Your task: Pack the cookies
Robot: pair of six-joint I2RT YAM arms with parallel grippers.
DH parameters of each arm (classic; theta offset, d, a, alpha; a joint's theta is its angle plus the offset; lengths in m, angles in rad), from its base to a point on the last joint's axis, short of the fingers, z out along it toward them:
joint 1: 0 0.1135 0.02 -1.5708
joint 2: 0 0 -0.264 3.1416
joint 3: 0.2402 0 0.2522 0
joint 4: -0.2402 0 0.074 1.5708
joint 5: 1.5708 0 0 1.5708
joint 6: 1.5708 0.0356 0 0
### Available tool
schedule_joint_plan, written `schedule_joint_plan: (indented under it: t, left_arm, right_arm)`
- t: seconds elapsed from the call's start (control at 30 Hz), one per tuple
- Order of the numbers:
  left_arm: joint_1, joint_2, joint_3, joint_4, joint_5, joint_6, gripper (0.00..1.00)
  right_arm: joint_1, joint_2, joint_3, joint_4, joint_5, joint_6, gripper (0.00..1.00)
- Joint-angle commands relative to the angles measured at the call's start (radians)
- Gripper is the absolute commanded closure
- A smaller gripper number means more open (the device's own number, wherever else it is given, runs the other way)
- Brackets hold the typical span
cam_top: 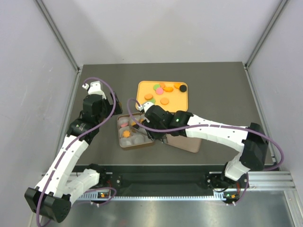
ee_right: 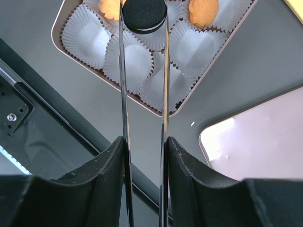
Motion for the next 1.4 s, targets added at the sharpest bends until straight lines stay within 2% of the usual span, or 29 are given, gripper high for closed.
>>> schedule_joint_plan:
  t: [0.0, 1.37]
  left_arm:
    - [0.006, -0.008, -0.004, 0.054, 0.011, -0.005, 0.01]
    - [0.008, -0.008, -0.003, 0.052, 0.007, -0.001, 0.01]
  right_arm:
    - [0.02, 0.01, 0.007, 0.035, -0.009, 0.012, 0.63]
    - [0.013, 0.033, 0.026, 0.052, 0.03, 0.01, 0.55]
